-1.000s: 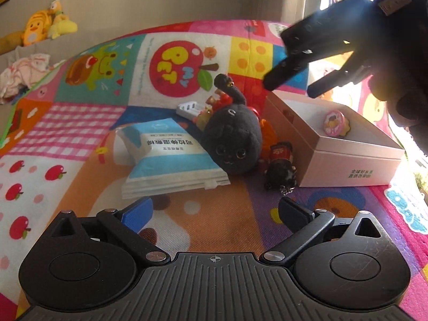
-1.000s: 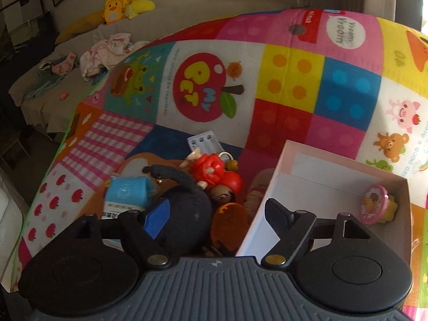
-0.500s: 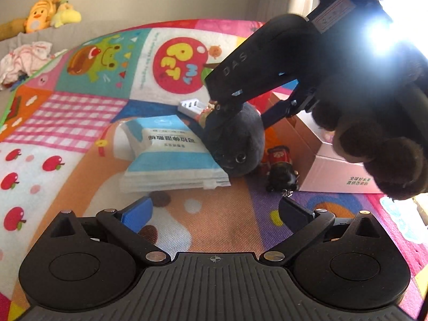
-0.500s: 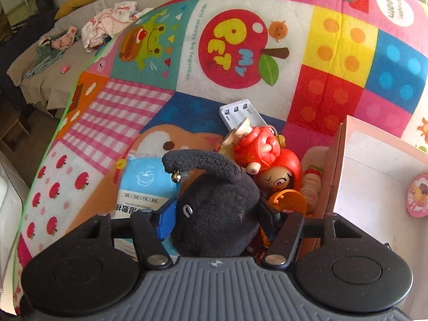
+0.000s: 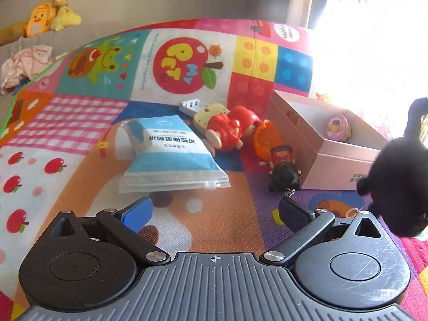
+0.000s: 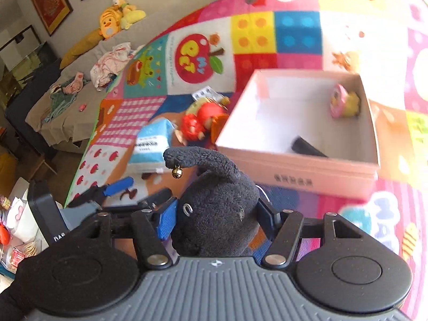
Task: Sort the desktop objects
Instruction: 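Grasp the black plush cat with the right gripper, then lift the plush cat with the right gripper while the left gripper grasps the doll keychain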
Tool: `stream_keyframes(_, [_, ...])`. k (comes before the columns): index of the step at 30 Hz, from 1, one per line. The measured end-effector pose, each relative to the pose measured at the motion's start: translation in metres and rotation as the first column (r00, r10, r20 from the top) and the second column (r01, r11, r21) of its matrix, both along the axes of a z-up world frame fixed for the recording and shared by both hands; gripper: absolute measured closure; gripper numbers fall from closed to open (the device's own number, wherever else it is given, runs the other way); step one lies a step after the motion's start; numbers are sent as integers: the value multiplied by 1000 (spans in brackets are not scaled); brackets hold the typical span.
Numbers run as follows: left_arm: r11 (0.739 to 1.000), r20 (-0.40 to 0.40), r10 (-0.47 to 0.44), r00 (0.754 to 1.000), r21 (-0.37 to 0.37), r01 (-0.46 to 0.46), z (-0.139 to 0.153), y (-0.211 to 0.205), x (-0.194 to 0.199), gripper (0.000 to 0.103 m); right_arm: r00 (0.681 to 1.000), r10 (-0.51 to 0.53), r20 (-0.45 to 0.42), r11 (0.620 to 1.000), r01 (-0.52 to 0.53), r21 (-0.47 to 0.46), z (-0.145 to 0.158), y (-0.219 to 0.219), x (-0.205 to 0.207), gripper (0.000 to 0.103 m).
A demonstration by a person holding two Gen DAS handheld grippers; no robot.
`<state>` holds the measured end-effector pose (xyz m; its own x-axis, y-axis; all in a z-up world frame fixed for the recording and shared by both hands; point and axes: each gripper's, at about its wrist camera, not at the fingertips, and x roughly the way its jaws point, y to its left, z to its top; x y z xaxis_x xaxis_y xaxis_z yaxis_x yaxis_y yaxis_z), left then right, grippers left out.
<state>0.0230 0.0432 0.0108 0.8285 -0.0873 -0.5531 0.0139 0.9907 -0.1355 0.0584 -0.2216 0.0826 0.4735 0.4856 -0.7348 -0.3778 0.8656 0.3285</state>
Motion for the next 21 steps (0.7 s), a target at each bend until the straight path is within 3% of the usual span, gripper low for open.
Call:
stream_keyframes(4, [999, 6, 5, 1000, 48, -5, 1, -6, 1, 0, 990, -108, -95, 992, 114, 52, -37, -40, -3, 39])
stream_keyframes(7, [996, 9, 12, 1000, 83, -13, 2, -11, 1, 0, 985, -153, -82, 981, 161, 110, -50, -59, -6, 36])
stream_keyframes(13, [987, 13, 9, 1000, 159, -11, 3, -21, 1, 0, 956, -241, 167, 970, 232, 70, -35, -71, -32, 18])
stream_keyframes(17, [982, 26, -42, 999, 186, 36, 10, -35, 1, 3, 934, -240, 264, 971, 230, 67, -34, -79, -53, 9])
stream_keyframes(19, [972, 22, -92, 996, 220, 85, 15, -48, 7, 28, 920, -246, 305, 969, 239, 59, -38, -81, -63, 6])
stream_keyframes(21, [962, 15, -126, 992, 247, 119, 17, -61, 16, 36, 911, -256, 324, 966, 250, 63, -44, -82, -69, 6])
